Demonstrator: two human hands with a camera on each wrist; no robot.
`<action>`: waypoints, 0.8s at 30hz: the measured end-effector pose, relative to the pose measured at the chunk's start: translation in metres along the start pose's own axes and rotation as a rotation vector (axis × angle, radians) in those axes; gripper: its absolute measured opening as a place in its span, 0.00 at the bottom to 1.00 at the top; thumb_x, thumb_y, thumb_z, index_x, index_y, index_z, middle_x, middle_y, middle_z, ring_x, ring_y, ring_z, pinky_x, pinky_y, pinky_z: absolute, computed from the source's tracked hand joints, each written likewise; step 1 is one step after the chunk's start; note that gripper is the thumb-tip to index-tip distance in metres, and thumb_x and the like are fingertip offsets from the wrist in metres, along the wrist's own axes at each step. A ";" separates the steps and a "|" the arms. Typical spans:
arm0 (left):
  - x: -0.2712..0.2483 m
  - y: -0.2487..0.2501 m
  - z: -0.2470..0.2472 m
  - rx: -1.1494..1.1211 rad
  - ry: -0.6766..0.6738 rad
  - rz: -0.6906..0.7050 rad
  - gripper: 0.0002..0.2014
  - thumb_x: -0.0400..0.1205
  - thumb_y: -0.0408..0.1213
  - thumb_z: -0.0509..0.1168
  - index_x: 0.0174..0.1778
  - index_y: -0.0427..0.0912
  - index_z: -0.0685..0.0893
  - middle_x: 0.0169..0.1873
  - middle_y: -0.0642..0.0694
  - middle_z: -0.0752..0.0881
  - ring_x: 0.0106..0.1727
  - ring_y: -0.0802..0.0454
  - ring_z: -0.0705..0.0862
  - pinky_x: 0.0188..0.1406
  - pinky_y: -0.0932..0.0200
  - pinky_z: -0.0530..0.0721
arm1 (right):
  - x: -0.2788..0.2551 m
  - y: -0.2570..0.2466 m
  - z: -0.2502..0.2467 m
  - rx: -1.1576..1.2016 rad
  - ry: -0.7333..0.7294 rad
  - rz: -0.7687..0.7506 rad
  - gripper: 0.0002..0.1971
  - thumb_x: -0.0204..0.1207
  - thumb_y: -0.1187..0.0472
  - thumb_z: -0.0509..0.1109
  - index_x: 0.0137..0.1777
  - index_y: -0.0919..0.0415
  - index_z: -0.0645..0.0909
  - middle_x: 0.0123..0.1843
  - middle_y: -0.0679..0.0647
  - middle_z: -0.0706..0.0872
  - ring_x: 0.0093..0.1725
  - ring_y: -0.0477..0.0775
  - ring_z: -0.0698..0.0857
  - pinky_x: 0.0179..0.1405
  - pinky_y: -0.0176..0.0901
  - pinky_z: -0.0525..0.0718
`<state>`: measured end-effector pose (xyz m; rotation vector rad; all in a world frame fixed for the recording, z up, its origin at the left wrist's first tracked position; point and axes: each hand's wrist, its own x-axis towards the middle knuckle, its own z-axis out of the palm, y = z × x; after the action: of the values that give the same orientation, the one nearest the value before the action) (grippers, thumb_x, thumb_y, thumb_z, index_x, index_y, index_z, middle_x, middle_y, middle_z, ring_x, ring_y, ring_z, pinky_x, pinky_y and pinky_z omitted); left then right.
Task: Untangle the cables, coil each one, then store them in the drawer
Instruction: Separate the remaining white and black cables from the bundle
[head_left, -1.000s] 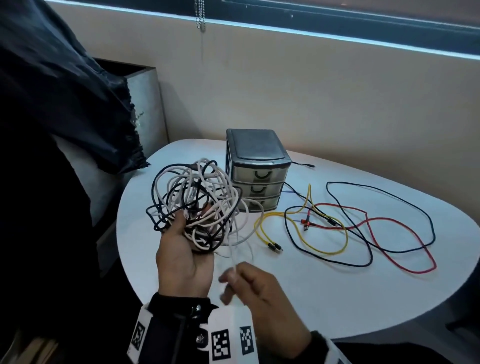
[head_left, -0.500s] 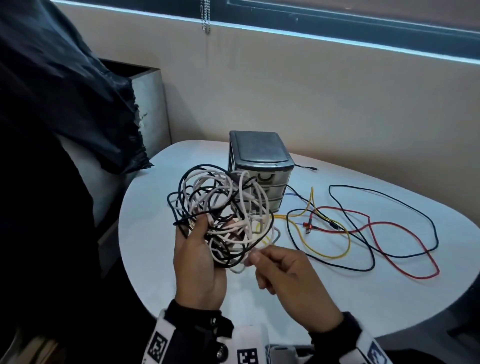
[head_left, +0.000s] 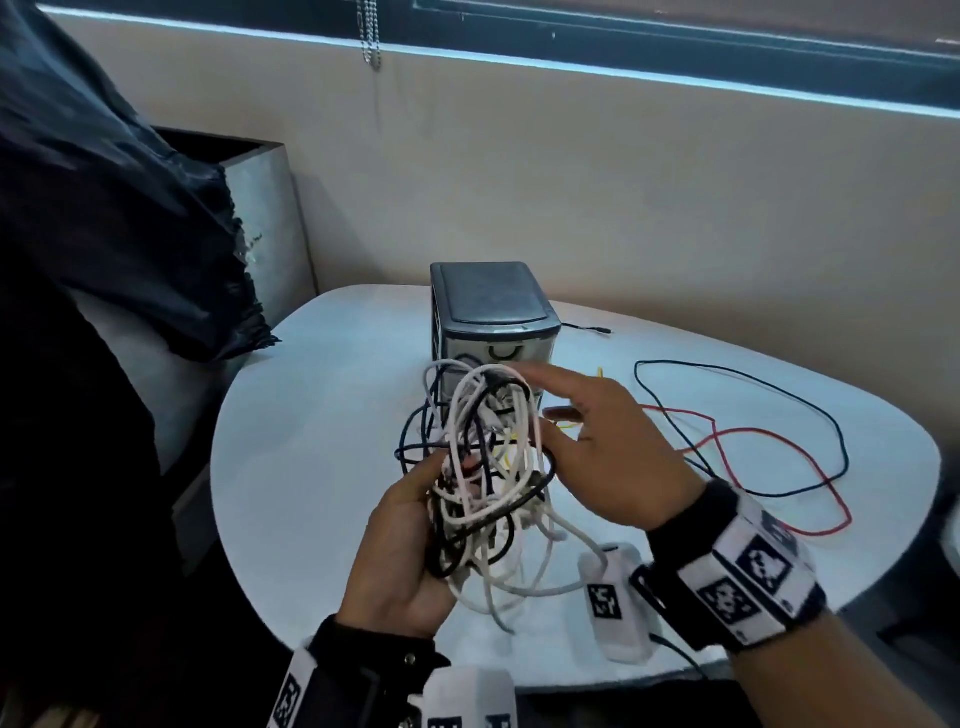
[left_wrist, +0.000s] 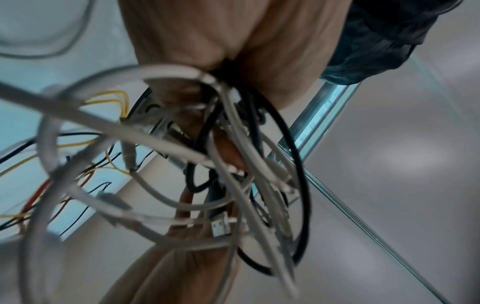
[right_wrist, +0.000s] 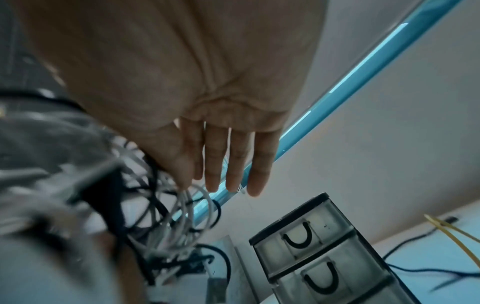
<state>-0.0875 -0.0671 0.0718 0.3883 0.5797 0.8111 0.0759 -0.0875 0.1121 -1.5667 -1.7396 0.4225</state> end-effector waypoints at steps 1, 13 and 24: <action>-0.003 0.001 0.002 -0.006 -0.023 -0.026 0.11 0.73 0.36 0.65 0.29 0.36 0.89 0.21 0.45 0.83 0.17 0.53 0.81 0.17 0.65 0.81 | 0.004 0.000 0.001 -0.049 0.002 -0.029 0.15 0.82 0.54 0.69 0.68 0.43 0.83 0.63 0.35 0.87 0.61 0.34 0.83 0.61 0.33 0.81; -0.007 0.013 -0.018 -0.131 -0.107 -0.216 0.11 0.58 0.34 0.78 0.34 0.36 0.91 0.28 0.47 0.89 0.20 0.59 0.83 0.19 0.68 0.77 | 0.016 0.011 -0.018 0.172 0.394 0.216 0.11 0.81 0.63 0.69 0.39 0.57 0.89 0.31 0.51 0.91 0.33 0.50 0.90 0.36 0.44 0.87; -0.009 0.004 -0.028 -0.219 -0.077 -0.145 0.11 0.52 0.36 0.78 0.28 0.36 0.92 0.26 0.45 0.88 0.24 0.53 0.87 0.21 0.65 0.83 | 0.001 -0.010 0.004 -0.211 0.219 -0.193 0.19 0.75 0.52 0.76 0.65 0.50 0.84 0.60 0.43 0.88 0.61 0.41 0.84 0.64 0.38 0.79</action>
<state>-0.1117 -0.0684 0.0551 0.1734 0.4369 0.7084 0.0663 -0.0871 0.1163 -1.5064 -1.7862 -0.0286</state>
